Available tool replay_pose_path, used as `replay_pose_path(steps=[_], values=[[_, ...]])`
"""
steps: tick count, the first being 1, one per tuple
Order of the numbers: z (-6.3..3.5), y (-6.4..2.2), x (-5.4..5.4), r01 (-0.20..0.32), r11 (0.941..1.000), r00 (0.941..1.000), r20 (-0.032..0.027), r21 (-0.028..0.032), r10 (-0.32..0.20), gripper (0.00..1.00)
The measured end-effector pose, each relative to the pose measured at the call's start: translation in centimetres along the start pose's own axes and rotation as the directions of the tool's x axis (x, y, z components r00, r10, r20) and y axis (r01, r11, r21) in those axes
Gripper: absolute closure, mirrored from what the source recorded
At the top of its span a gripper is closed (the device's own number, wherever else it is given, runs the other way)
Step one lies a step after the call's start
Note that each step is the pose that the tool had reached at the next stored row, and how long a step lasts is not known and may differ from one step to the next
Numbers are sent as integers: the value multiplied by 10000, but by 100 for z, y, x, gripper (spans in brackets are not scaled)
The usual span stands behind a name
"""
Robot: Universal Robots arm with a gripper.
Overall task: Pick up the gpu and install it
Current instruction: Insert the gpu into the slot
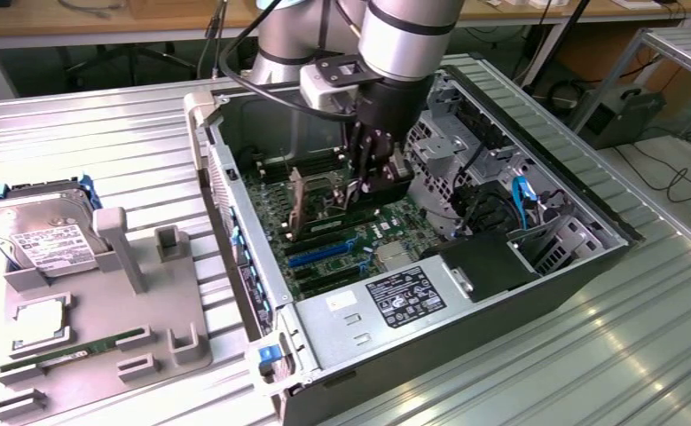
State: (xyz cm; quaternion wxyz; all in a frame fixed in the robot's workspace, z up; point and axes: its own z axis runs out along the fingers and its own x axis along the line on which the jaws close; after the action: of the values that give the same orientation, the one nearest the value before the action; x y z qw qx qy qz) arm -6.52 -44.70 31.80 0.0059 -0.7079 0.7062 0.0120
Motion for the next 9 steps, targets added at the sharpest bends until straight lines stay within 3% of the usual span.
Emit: replay_pose_path(steps=[9], values=[[67,64,9,34,10000,10000,0,-1,-34,74]])
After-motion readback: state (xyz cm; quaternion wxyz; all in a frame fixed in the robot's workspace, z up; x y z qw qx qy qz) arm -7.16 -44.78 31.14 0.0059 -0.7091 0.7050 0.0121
